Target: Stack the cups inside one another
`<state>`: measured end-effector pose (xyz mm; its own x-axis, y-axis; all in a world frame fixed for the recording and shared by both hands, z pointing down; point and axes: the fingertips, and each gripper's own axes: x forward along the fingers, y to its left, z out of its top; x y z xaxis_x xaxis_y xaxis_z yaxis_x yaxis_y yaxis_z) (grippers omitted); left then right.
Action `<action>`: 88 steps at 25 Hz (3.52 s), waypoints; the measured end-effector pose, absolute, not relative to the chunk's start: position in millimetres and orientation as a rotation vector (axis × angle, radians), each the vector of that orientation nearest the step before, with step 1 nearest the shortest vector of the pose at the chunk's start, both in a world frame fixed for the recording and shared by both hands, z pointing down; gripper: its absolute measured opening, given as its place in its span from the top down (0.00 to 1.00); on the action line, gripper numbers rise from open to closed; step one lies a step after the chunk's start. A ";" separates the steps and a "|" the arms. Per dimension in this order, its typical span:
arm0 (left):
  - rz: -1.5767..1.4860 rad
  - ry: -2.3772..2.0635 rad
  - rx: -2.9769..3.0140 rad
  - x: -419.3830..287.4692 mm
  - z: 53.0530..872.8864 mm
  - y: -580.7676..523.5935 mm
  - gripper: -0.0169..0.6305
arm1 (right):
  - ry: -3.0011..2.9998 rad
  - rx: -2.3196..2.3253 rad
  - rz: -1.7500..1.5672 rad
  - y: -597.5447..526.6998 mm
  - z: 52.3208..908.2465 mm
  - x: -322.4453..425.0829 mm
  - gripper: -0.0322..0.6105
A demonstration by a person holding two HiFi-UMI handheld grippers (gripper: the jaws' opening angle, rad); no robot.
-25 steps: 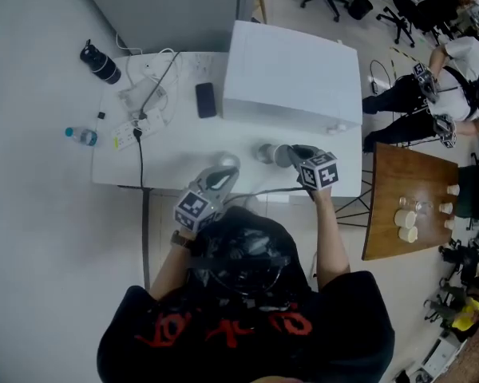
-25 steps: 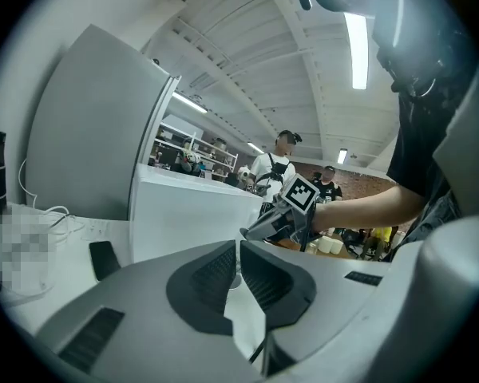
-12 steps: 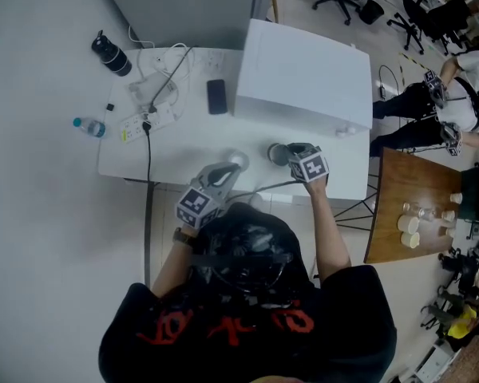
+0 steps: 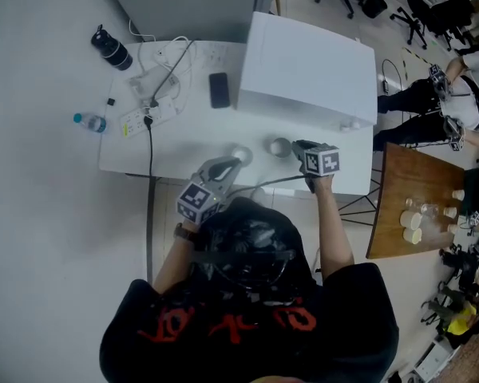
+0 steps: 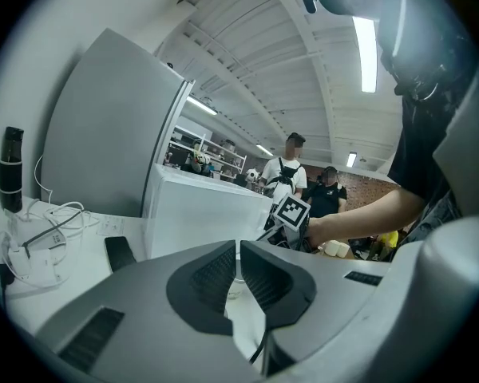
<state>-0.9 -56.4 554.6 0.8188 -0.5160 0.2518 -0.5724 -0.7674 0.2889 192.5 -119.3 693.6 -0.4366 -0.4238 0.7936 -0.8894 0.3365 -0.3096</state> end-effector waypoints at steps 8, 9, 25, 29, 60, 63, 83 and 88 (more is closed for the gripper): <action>0.209 -0.827 2.638 -3.2 556.6 -58.2 0.94 | -1.960 1.187 1.352 -109.1 716.0 193.1 0.80; 0.207 -0.830 2.639 -4.1 556.9 -58.3 0.94 | -1.950 1.179 1.359 -109.4 718.1 190.9 0.80; 0.206 -0.969 2.559 -48.9 573.8 -63.1 0.94 | -2.220 0.906 0.884 -61.6 643.3 95.0 0.81; 0.202 -0.975 2.561 -53.4 572.7 -64.5 0.94 | -2.169 0.911 1.166 -52.9 686.4 64.0 0.81; 0.204 -0.927 2.587 -48.1 570.1 -61.1 0.94 | -1.902 1.067 1.073 -105.6 699.6 167.5 0.90; 0.199 -0.944 2.586 -48.7 566.8 -62.1 0.94 | -2.017 0.985 0.938 -105.3 654.7 136.1 0.90; 0.151 -1.075 2.542 -73.5 562.5 -48.4 0.94 | -1.976 0.639 0.553 -100.2 678.5 23.0 0.90; 0.166 -1.060 2.547 -73.1 563.5 -47.0 0.94 | -2.004 0.656 0.589 -98.7 680.2 23.9 0.84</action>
<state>-73.1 -47.0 563.5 0.7094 -0.6598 0.2479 -0.7039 -0.6459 0.2954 23.9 -98.7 680.2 -0.4383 -0.2143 0.8729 -0.6523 0.7440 -0.1449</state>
